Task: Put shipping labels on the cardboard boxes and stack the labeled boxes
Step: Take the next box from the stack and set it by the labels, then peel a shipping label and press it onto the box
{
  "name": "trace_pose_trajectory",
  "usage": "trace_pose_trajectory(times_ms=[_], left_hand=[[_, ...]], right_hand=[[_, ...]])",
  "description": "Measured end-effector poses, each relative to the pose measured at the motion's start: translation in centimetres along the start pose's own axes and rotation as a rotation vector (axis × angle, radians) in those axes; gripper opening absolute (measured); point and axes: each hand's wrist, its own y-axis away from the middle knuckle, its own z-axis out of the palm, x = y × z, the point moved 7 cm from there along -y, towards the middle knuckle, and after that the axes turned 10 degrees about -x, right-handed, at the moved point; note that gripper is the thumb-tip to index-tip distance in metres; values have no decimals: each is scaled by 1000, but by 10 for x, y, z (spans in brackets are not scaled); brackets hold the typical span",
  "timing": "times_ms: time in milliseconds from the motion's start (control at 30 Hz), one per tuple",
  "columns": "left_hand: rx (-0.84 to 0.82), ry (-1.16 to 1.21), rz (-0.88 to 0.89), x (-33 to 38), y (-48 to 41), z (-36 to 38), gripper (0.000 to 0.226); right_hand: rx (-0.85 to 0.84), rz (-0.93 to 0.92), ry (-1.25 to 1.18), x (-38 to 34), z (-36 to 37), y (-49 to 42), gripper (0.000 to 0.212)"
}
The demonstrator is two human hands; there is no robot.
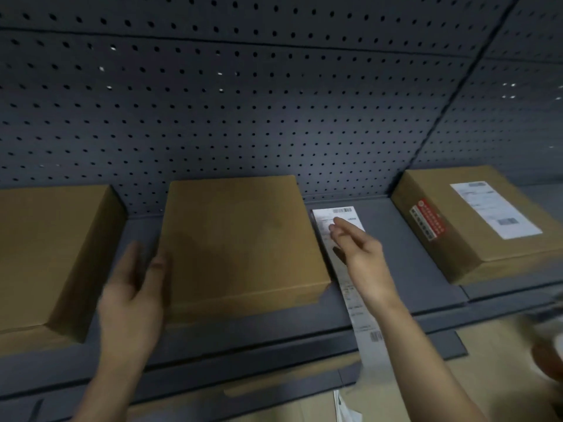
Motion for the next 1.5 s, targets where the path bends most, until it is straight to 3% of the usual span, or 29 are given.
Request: trace_pose_trajectory(times_ms=[100,233,367,533,733,900,1033,1167,1367,1500], left_hand=[[54,-189,232,23,13,-3,39],[-7,-224,477,57,44,27,31],[-187,-211,534,72,76,78,14],[-376,-277,601,67,106,132,26],[-296,-310,817,85,129,150,25],[-506,-270,617,66,137,185,22],[-617,-305,343,35,136,214,11],[-605,-258,160,26,135,220,7],[-654,-15,-112,11,140,224,16],[-768,141,-100,18,152,227,10]], right_hand=[[60,-22,56,7,-37,32,22],[127,24,304,28,-79,61,25],[141,99,532,46,-100,80,17],[102,173,763,68,-104,92,45],[97,226,893,81,-102,106,62],[75,222,613,95,-104,106,65],[85,163,221,106,-110,103,44],[9,142,-196,102,-107,106,23],[-5,123,-399,97,-105,106,25],[23,102,-414,94,-105,105,23]])
